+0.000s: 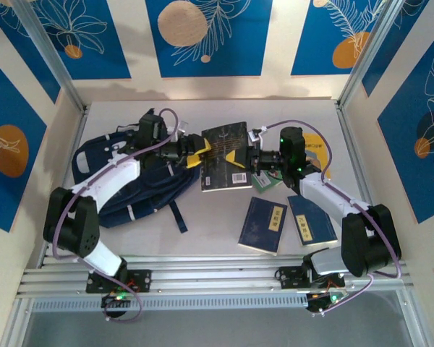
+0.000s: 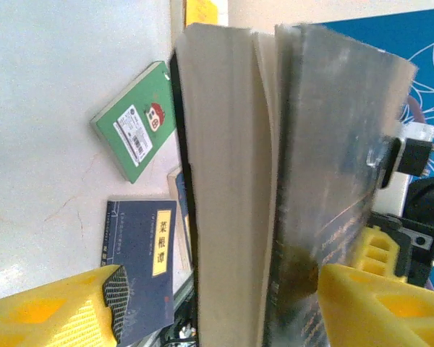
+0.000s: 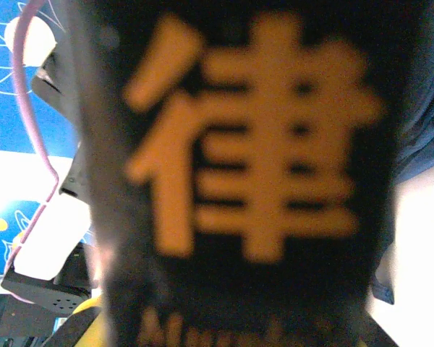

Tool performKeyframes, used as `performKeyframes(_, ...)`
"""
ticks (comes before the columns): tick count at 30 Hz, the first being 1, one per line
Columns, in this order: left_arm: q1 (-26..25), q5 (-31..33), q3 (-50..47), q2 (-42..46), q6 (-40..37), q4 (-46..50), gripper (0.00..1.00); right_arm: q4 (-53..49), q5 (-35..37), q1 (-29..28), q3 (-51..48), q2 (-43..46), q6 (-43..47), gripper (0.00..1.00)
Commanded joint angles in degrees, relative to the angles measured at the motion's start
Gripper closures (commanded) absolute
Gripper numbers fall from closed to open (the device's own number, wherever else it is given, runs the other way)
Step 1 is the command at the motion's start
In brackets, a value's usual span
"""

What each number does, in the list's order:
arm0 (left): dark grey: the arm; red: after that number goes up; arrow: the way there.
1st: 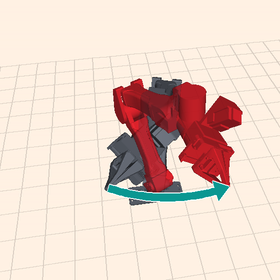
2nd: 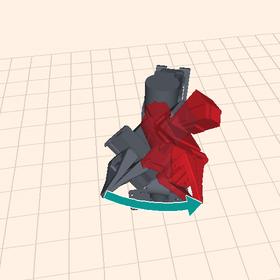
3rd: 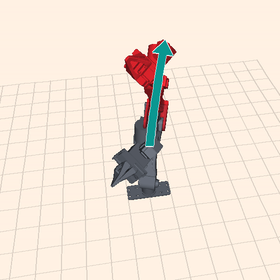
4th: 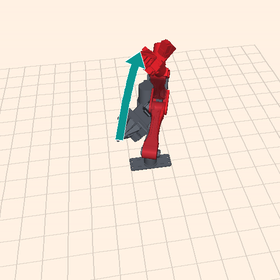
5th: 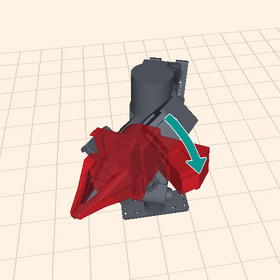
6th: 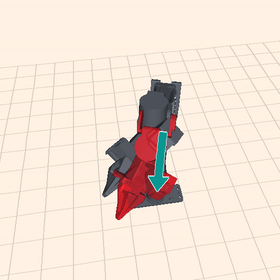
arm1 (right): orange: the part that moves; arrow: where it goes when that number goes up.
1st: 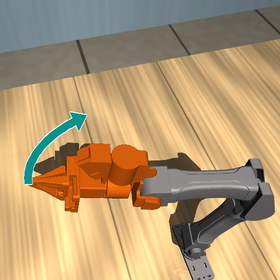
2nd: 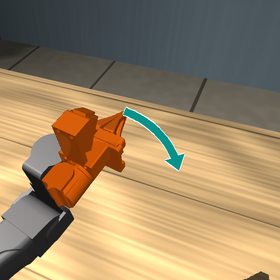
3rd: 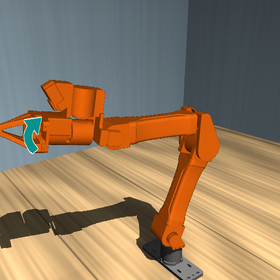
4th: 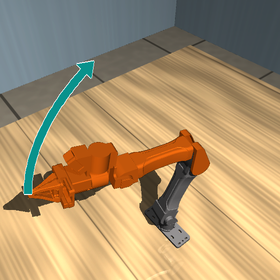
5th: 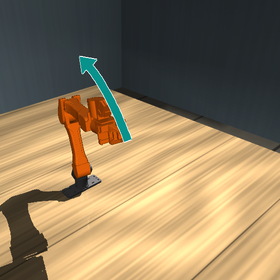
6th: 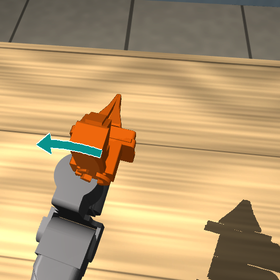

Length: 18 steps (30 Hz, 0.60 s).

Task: Pack books, pencil case, and school supplies into a backpack

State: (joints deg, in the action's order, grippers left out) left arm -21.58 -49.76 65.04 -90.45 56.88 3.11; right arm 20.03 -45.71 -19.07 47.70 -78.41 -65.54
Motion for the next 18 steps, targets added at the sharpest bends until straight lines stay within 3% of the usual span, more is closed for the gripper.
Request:
performKeyframes(1, -1.36, -2.78, -0.55, -1.35, 5.25, -9.42, 0.32, 6.32, -2.41, -0.57, 0.44, 1.87, -2.54, 1.0)
performKeyframes(10, -1.61, -2.76, 0.49, -0.66, 10.28, -15.59, 0.42, 6.73, -1.07, -0.97, -0.9, 1.08, -2.67, 1.0)
performKeyframes(15, -1.58, -2.59, -0.34, 0.15, 13.22, -20.3, 0.71, 3.42, 0.15, -0.58, -0.55, 0.99, -0.73, 1.0)
performKeyframes(18, -1.58, -2.38, -0.98, 0.62, 13.81, -21.4, 0.8, 1.93, 0.71, -0.4, -0.25, 1.17, 0.69, 1.0)
